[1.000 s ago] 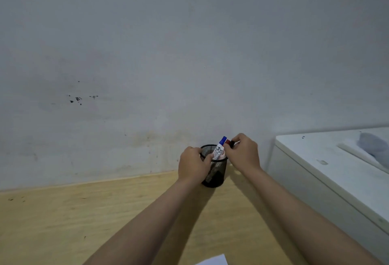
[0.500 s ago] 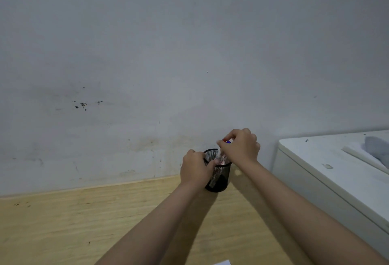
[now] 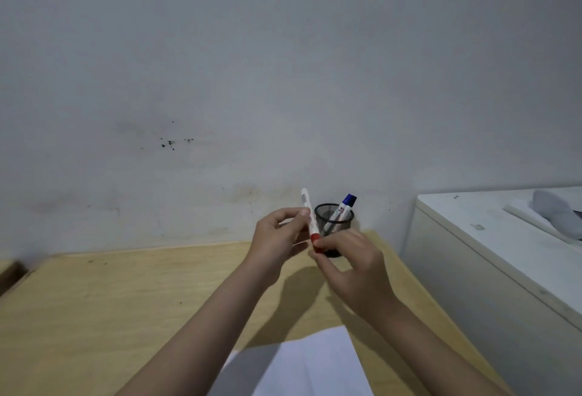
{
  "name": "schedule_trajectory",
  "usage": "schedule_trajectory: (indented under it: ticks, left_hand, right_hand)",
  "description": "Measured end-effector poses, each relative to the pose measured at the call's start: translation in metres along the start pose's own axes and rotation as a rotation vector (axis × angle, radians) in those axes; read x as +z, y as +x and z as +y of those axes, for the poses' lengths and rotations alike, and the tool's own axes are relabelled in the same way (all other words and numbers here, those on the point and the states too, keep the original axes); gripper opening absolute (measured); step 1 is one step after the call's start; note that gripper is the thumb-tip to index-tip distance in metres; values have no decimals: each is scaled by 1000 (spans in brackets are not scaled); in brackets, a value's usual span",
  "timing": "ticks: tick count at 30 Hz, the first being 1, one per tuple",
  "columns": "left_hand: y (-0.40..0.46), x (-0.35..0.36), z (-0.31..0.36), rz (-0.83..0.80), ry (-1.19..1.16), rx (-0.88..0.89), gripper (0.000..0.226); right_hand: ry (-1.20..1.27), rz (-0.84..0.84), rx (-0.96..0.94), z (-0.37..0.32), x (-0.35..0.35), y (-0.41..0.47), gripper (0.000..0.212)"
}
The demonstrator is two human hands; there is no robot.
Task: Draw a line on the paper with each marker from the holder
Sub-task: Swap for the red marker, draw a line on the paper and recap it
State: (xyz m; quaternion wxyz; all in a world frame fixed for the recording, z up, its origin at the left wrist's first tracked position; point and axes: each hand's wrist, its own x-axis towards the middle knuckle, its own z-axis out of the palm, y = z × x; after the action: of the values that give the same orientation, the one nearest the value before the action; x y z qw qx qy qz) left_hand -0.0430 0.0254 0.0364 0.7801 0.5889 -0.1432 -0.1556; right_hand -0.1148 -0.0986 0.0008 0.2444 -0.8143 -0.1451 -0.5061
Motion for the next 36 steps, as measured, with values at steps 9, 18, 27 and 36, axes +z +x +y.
schedule_trajectory:
  ticks: [9,18,27,36]
  left_hand:
    - [-89,-46,7,125,169,196,23]
    - [-170,-62,-26,170,457,275,26]
    - [-201,-59,-48,257,456,258,18]
    - [-197,-64,-50,249,400,215,9]
  right_hand:
    - [282,46,444,-65,-12,-22,32]
    - [622,127,765,-122,-1,-51,18]
    - [709,64,936,-138,-1,-78,25]
    - [756,68,941,-138,-3,-81,23]
